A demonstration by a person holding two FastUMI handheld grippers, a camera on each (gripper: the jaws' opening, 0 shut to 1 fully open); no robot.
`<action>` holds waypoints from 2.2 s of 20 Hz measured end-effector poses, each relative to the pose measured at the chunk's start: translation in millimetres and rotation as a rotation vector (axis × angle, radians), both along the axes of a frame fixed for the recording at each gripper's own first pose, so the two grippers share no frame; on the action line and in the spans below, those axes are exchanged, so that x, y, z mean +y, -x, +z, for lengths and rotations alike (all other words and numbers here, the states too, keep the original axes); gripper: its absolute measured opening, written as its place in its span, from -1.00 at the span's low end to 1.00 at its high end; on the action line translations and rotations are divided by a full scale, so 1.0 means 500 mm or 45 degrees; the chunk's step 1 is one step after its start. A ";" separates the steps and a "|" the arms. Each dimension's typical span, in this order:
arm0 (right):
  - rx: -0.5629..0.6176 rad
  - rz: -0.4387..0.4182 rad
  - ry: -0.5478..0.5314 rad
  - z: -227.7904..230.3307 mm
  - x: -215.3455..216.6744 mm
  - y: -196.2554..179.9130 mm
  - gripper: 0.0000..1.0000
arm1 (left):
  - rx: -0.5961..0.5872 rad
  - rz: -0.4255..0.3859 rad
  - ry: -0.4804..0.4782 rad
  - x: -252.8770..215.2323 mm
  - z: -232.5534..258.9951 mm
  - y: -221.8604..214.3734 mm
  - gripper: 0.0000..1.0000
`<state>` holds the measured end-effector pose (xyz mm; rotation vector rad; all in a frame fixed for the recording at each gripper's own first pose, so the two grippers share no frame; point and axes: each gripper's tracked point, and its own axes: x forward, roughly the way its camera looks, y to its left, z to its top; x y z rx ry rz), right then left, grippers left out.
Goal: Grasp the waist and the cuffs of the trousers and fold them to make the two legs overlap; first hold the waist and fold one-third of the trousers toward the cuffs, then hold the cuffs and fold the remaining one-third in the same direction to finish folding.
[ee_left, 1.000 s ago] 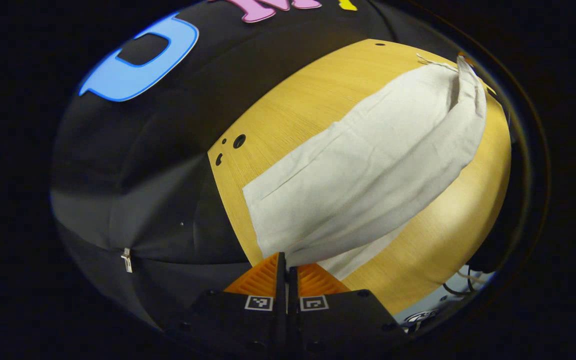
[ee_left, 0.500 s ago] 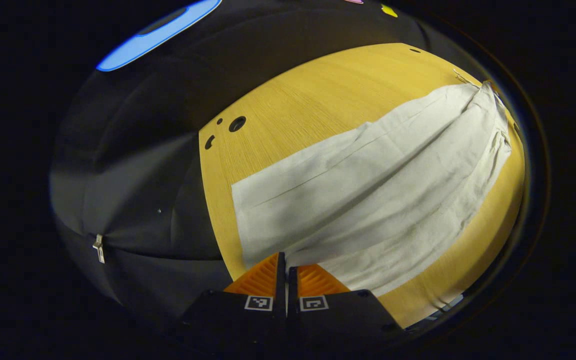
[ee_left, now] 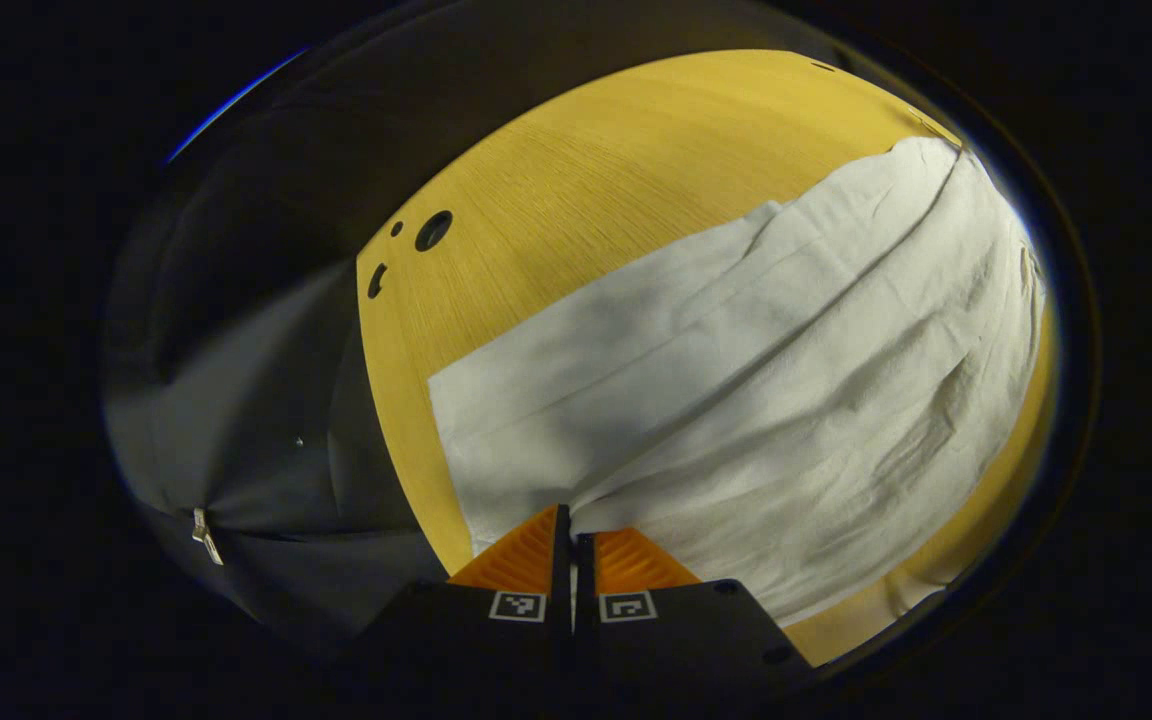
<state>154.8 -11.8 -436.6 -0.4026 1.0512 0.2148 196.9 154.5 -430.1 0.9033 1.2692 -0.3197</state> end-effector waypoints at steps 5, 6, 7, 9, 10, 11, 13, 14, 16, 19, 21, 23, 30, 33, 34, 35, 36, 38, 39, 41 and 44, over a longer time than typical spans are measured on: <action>0.072 0.001 0.020 -0.036 0.005 0.006 -0.82 | 0.025 0.017 -0.020 0.007 -0.020 0.003 -0.87; 0.092 -0.017 0.016 -0.041 0.007 0.009 -0.79 | 0.009 0.013 -0.011 0.004 -0.024 -0.003 -0.84; 0.093 -0.026 0.017 -0.044 0.006 0.005 -0.57 | 0.013 0.017 -0.016 0.006 -0.023 0.001 -0.84; 0.084 -0.038 0.025 -0.042 0.002 0.004 -0.54 | -0.006 0.013 -0.037 0.013 -0.021 -0.002 -0.78; 0.078 -0.039 0.016 -0.038 0.005 0.003 -0.46 | -0.015 0.014 -0.043 0.012 -0.018 -0.004 -0.61; 0.075 -0.044 0.007 -0.036 0.008 0.004 -0.23 | -0.029 0.012 -0.051 0.016 -0.016 -0.008 -0.55; 0.061 -0.042 -0.013 -0.024 0.014 0.007 0.10 | -0.043 0.004 -0.065 0.021 -0.012 -0.014 -0.29; 0.065 -0.039 -0.031 -0.019 0.021 0.012 0.15 | -0.053 0.000 -0.080 0.027 -0.007 -0.017 -0.17; 0.013 -0.018 -0.018 0.003 0.019 0.008 0.55 | -0.066 -0.003 -0.097 0.036 0.000 -0.021 0.22; -0.050 -0.005 0.046 0.033 -0.005 0.019 0.55 | -0.102 -0.011 -0.093 0.040 0.017 -0.020 0.65; -0.070 -0.027 0.076 0.048 -0.032 0.030 0.55 | -0.115 -0.035 -0.088 0.040 0.029 -0.013 0.93; -0.101 -0.084 0.092 0.068 -0.061 0.041 0.55 | -0.154 -0.067 -0.098 0.042 0.055 -0.012 0.93; -0.252 -0.323 -0.003 0.159 -0.111 0.085 0.55 | -0.412 -0.138 -0.067 0.023 0.188 -0.012 0.94; -0.301 -0.379 -0.108 0.188 -0.084 0.117 0.55 | -0.535 -0.093 0.009 0.005 0.240 0.014 0.94; -0.308 -0.398 -0.153 0.196 -0.069 0.130 0.55 | -0.565 -0.049 0.054 -0.004 0.249 0.030 0.93; -0.317 -0.422 -0.197 0.199 -0.055 0.140 0.55 | -0.586 0.002 0.108 -0.015 0.257 0.048 0.93; -0.320 -0.449 -0.238 0.201 -0.042 0.150 0.55 | -0.605 0.050 0.169 -0.030 0.261 0.063 0.94; -0.318 -0.515 -0.339 0.205 -0.009 0.172 0.55 | -0.630 0.155 0.296 -0.061 0.266 0.093 0.93; -0.318 -0.549 -0.385 0.205 0.003 0.179 0.55 | -0.645 0.211 0.362 -0.075 0.268 0.103 0.94; -0.311 -0.625 -0.477 0.205 0.025 0.197 0.55 | -0.680 0.329 0.515 -0.099 0.266 0.108 0.94; -0.297 -0.739 -0.575 0.202 0.033 0.209 0.55 | -0.663 0.484 0.813 -0.175 0.262 0.134 0.95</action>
